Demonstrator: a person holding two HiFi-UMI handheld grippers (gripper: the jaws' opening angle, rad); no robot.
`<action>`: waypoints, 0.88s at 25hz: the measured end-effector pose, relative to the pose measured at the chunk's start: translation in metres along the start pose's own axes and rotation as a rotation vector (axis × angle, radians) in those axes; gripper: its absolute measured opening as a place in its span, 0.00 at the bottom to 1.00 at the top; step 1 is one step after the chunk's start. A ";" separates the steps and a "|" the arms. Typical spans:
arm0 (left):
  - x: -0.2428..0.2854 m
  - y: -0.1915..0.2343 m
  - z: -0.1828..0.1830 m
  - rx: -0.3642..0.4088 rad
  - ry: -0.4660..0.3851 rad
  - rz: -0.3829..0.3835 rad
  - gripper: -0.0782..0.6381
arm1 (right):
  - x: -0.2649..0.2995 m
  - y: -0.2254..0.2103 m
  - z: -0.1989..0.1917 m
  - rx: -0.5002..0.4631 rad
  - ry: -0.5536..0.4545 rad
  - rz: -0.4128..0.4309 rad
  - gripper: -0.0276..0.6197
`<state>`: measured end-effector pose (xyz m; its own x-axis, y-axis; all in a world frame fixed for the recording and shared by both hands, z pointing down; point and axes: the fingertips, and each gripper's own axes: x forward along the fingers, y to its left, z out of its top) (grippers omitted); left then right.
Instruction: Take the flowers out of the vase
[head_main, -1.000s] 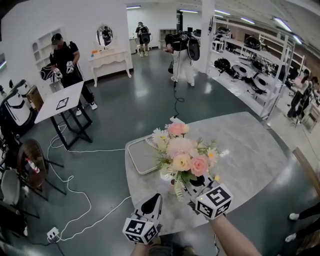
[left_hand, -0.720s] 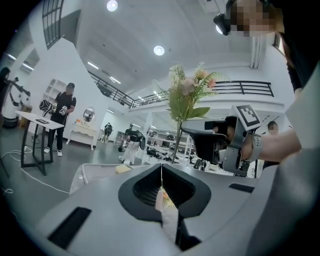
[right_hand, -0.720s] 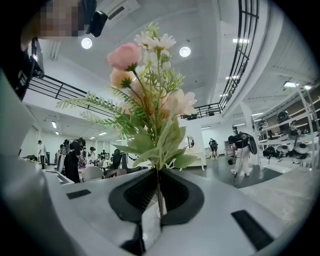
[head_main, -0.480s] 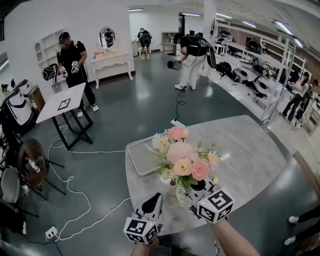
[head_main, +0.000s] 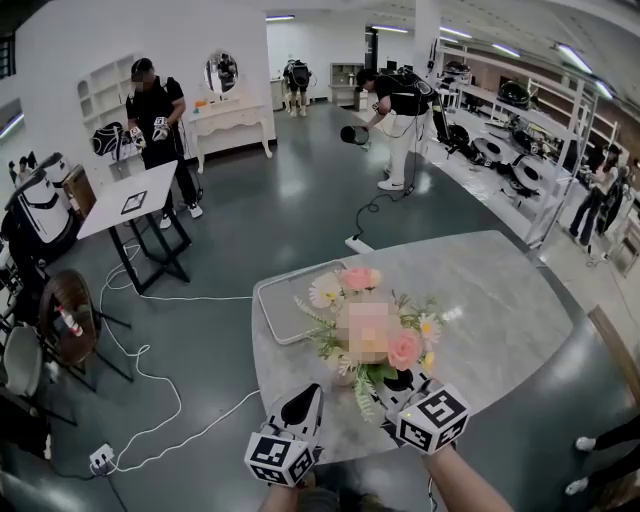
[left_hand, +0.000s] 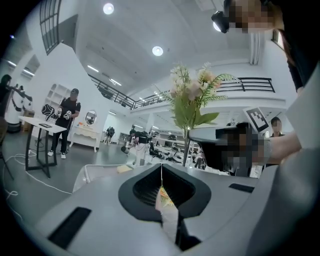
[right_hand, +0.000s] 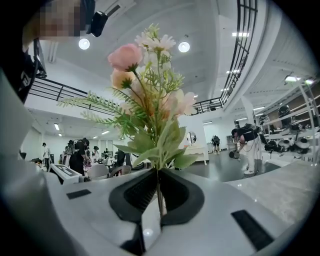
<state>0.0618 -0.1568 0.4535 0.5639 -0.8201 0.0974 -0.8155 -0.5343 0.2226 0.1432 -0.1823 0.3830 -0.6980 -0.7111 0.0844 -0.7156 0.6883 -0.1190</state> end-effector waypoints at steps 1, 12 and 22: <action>-0.001 -0.001 -0.001 -0.001 0.001 0.004 0.13 | -0.002 0.000 -0.002 0.004 0.004 0.000 0.10; -0.010 -0.015 -0.011 -0.016 0.007 0.033 0.13 | -0.024 0.008 -0.027 0.001 0.052 0.027 0.10; -0.014 -0.023 -0.016 -0.031 0.005 0.057 0.13 | -0.037 0.007 -0.026 0.024 0.031 0.048 0.10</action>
<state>0.0743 -0.1297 0.4620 0.5171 -0.8481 0.1154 -0.8420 -0.4799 0.2464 0.1630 -0.1474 0.4052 -0.7323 -0.6722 0.1090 -0.6806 0.7176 -0.1477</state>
